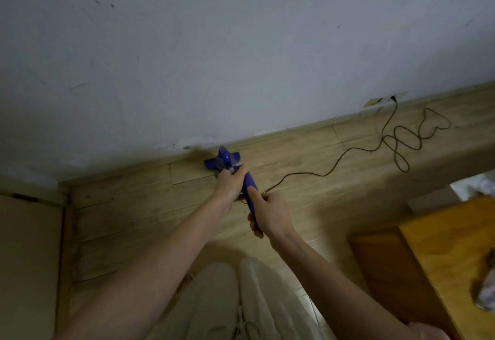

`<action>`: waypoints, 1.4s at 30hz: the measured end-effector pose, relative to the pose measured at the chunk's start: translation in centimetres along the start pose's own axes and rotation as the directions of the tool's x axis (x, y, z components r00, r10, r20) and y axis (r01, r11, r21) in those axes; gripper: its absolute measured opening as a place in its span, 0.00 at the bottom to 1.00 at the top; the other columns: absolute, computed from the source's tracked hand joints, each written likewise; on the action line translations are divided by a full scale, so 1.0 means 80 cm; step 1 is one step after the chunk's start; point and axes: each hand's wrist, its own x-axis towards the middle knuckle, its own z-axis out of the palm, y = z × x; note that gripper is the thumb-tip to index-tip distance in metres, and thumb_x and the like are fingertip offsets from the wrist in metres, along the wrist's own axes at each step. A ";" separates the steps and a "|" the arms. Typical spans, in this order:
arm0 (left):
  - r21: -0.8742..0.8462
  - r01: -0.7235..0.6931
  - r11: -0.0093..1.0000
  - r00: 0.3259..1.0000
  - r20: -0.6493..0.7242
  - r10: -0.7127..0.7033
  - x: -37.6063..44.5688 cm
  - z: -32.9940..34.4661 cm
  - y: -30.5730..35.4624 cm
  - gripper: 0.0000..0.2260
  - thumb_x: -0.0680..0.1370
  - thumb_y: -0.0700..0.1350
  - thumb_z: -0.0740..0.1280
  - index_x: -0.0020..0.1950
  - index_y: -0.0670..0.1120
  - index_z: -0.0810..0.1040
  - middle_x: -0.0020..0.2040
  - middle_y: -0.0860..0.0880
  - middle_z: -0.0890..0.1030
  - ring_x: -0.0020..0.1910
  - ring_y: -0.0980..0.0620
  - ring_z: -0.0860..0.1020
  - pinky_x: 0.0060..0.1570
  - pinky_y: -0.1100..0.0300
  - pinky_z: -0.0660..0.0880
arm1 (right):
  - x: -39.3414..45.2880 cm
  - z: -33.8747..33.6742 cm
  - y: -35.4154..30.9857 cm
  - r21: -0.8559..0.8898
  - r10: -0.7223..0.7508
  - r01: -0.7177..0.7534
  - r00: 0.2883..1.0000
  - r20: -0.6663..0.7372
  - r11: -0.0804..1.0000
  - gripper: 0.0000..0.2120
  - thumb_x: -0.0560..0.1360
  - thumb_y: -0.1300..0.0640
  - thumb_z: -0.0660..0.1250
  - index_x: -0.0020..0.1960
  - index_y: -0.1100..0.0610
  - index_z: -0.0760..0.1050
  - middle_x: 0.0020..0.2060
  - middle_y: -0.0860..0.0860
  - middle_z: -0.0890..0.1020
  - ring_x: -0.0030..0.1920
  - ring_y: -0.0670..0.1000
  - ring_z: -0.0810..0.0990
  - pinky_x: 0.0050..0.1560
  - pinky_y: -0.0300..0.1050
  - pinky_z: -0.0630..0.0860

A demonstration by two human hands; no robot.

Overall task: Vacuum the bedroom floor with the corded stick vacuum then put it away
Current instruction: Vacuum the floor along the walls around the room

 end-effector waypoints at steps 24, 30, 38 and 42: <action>-0.005 0.040 0.999 0.999 -0.037 -0.040 0.010 0.032 0.005 0.13 0.79 0.49 0.64 0.53 0.38 0.76 0.45 0.41 0.81 0.38 0.48 0.79 0.32 0.60 0.73 | 0.019 -0.034 0.002 -0.079 0.036 -0.032 0.998 0.047 0.996 0.20 0.81 0.46 0.59 0.46 0.63 0.77 0.29 0.53 0.77 0.25 0.48 0.74 0.26 0.42 0.71; 0.026 0.006 1.000 0.995 -0.097 -0.003 0.008 0.026 -0.003 0.16 0.79 0.50 0.65 0.55 0.37 0.78 0.48 0.41 0.82 0.43 0.46 0.80 0.40 0.56 0.76 | 0.021 -0.023 0.011 -0.079 0.035 -0.030 0.998 0.057 0.996 0.22 0.81 0.46 0.59 0.45 0.65 0.78 0.29 0.54 0.78 0.23 0.48 0.73 0.24 0.41 0.70; -0.055 -0.015 0.998 0.998 -0.065 0.012 -0.021 0.035 -0.032 0.16 0.79 0.51 0.65 0.50 0.37 0.79 0.44 0.41 0.82 0.40 0.47 0.81 0.41 0.56 0.78 | -0.015 -0.041 0.026 -0.084 0.023 -0.018 0.998 0.054 0.996 0.20 0.81 0.47 0.58 0.44 0.63 0.77 0.28 0.54 0.76 0.23 0.47 0.72 0.22 0.39 0.69; -0.071 -0.003 0.997 0.997 -0.080 -0.003 -0.024 0.038 -0.028 0.17 0.78 0.52 0.66 0.52 0.37 0.79 0.47 0.41 0.82 0.44 0.45 0.81 0.38 0.57 0.77 | -0.012 -0.038 0.025 -0.094 0.017 -0.013 0.999 0.049 0.996 0.19 0.81 0.47 0.58 0.45 0.62 0.77 0.29 0.53 0.77 0.23 0.46 0.73 0.23 0.39 0.70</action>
